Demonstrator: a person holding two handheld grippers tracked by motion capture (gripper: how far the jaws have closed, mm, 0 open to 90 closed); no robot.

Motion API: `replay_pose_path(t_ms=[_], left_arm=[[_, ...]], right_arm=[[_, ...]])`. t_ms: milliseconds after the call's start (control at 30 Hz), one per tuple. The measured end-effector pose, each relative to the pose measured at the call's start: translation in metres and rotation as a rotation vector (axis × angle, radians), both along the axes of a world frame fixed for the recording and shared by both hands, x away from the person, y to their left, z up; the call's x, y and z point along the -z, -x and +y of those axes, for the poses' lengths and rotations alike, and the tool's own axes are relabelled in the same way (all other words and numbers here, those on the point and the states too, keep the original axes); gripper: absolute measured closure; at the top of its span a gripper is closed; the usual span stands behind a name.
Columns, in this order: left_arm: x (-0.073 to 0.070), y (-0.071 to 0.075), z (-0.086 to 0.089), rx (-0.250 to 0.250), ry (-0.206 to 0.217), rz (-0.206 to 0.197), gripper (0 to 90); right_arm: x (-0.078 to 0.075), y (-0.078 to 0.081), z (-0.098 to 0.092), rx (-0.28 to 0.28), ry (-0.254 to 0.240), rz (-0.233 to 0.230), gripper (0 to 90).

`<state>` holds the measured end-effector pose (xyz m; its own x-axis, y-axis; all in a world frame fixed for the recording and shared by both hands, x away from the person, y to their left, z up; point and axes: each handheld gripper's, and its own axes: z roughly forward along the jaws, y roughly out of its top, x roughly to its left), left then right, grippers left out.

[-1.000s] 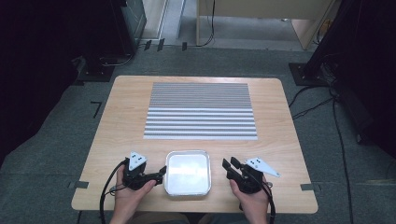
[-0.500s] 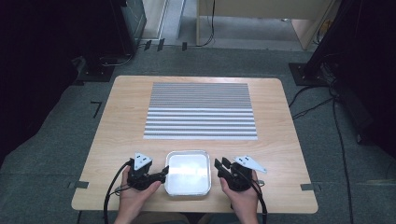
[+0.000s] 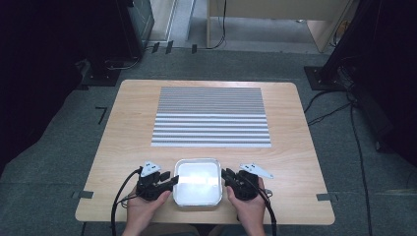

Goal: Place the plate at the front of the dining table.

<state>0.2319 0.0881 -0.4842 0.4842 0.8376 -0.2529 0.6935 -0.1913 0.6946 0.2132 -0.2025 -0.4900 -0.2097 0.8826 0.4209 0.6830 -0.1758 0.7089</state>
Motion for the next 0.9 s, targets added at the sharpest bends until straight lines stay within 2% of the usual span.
replay_pose_path(t_ms=[133,200,267,433,533,667,700,800,900], left_arm=[[0.003,-0.001,0.001,0.004,0.002,0.019,64.7],[0.004,-0.002,0.000,0.007,-0.009,0.026,67.0],[0.005,-0.002,0.001,0.023,0.013,0.025,69.3],[0.006,-0.001,0.000,0.030,0.008,0.029,77.5],[0.005,-0.002,0.002,0.029,0.019,0.036,79.3],[0.005,-0.002,0.002,0.028,0.030,0.037,81.1],[0.005,-0.002,0.002,0.026,0.035,0.041,81.3],[0.006,-0.003,0.003,0.024,0.051,0.049,81.6],[0.006,-0.004,0.005,0.023,0.066,0.053,81.8]], right_arm=[[0.008,0.001,0.001,-0.002,0.001,0.032,79.1],[0.010,0.002,0.000,0.004,-0.029,0.040,79.4],[0.010,0.001,-0.001,0.005,-0.050,0.052,81.0],[0.011,0.002,-0.004,0.008,-0.088,0.070,82.6],[0.011,0.002,-0.005,0.005,-0.100,0.073,82.8],[0.015,0.000,-0.005,-0.021,-0.146,0.111,83.4],[0.016,0.000,-0.004,-0.023,-0.145,0.116,83.4],[0.018,0.001,-0.004,-0.019,-0.159,0.123,83.8],[0.018,0.001,-0.008,-0.008,-0.195,0.130,85.6]])
